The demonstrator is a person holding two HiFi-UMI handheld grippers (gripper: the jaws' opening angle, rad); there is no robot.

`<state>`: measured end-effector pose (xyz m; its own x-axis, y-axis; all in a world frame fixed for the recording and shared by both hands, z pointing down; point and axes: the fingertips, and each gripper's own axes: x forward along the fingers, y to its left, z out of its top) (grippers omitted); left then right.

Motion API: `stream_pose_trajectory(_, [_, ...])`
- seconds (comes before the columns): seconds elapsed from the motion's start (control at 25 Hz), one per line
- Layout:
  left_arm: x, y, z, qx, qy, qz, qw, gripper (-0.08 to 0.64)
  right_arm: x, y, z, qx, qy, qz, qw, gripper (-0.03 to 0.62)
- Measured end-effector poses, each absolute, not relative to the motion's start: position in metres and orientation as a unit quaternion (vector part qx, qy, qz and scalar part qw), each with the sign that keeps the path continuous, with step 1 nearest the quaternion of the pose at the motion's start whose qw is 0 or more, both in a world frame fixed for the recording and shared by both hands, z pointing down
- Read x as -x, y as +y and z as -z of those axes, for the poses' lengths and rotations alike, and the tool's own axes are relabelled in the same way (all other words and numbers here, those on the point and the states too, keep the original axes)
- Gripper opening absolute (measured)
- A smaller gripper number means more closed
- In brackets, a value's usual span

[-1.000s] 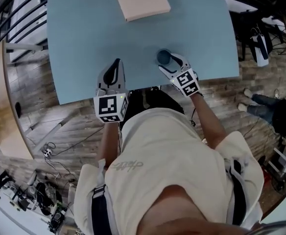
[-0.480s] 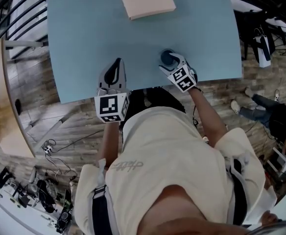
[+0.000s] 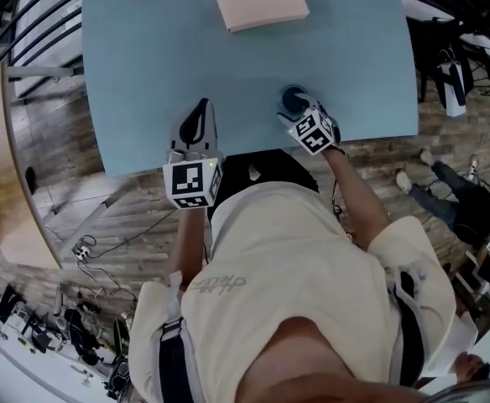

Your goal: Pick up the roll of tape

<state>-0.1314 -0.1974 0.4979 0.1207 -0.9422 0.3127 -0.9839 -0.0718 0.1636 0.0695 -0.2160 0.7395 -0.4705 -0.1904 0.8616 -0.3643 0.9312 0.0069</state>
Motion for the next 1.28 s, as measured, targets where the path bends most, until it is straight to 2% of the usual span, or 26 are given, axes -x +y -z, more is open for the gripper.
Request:
stream_pose_trajectory(0.28, [0.144, -0.201, -0.503, -0.73, -0.658, -0.058, 0.175, 0.021, -0.068, -0.215, -0.743, -0.148, -0.833, -0.054, 0.53, 0.256])
stream_pose_trajectory(0.44, [0.147, -0.203, -0.506, -0.732, -0.656, -0.055, 0.177, 0.021, -0.067, -0.21, -0.748, -0.132, -0.82, -0.033, 0.556, 0.179])
stream_pose_trajectory(0.76, [0.153, -0.209, -0.508, -0.736, -0.65, -0.052, 0.182, 0.021, -0.066, -0.209, -0.751, -0.131, -0.808, -0.034, 0.573, 0.086])
stream_pose_trajectory(1.28, [0.15, -0.21, -0.505, -0.754, -0.629, -0.054, 0.18, 0.021, -0.067, -0.205, -0.74, -0.165, -0.815, -0.091, 0.548, 0.052])
